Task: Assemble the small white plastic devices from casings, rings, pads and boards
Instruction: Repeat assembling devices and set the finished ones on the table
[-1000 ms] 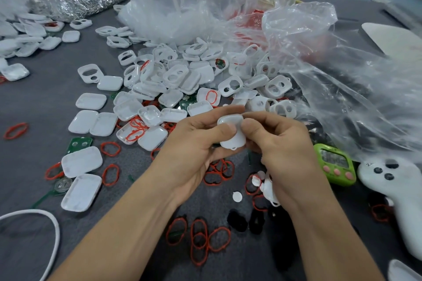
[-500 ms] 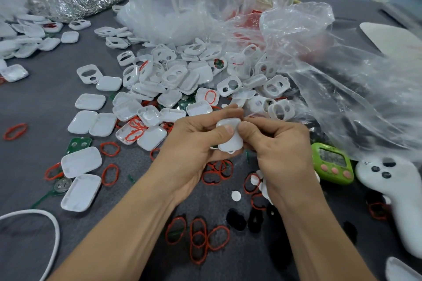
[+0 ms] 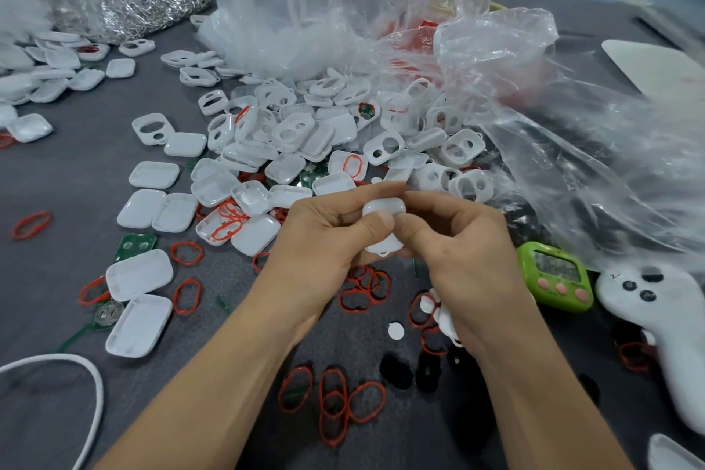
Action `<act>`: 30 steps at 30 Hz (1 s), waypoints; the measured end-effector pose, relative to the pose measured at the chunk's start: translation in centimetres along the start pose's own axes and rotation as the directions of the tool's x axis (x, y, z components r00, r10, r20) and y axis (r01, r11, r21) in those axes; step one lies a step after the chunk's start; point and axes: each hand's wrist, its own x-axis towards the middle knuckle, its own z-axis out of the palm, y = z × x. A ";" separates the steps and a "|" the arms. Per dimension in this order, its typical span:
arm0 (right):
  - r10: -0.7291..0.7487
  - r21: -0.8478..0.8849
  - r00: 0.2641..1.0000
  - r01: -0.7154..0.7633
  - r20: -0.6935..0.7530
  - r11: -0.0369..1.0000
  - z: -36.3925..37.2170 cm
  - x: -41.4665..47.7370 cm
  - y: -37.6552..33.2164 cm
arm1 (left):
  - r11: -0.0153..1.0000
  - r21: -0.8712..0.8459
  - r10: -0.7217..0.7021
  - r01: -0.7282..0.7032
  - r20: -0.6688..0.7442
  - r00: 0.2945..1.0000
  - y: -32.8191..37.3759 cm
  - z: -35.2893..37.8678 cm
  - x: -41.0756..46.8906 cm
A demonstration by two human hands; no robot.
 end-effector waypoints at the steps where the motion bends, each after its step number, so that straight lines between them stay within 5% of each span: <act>1: 0.010 0.030 1.000 -0.010 -0.011 0.999 -0.1 0.0 -0.1 | 1.000 0.027 0.007 -0.006 -0.006 1.000 0.0 0.0 0.0; 13: 0.193 0.147 0.980 -0.184 -0.051 0.972 -0.5 0.1 -0.5 | 0.955 0.260 0.178 -0.140 -0.128 0.976 0.2 0.0 -0.2; 30: 0.049 -0.008 0.992 -0.050 -0.118 0.999 -0.2 -0.1 -0.2 | 0.958 0.265 0.149 -0.112 -0.121 0.981 0.0 0.2 -0.3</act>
